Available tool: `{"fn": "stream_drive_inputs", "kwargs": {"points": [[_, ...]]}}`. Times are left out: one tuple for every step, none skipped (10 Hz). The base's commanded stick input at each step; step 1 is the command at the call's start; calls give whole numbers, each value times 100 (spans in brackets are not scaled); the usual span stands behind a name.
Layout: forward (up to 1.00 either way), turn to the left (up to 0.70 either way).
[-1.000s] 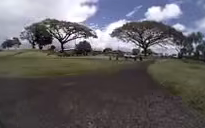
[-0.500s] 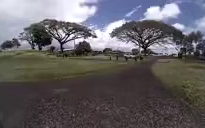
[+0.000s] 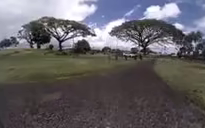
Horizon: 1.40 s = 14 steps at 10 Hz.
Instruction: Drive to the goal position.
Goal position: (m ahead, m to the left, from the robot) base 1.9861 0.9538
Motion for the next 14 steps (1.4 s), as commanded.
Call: {"fn": "stream_drive_inputs", "kwargs": {"points": [[70,-35],[70,-35],[70,-35],[70,-35],[70,-35],[70,-35],[70,-35],[70,-35],[70,-35],[70,-35],[70,-35],[70,-35],[70,-35],[70,-35]]}}
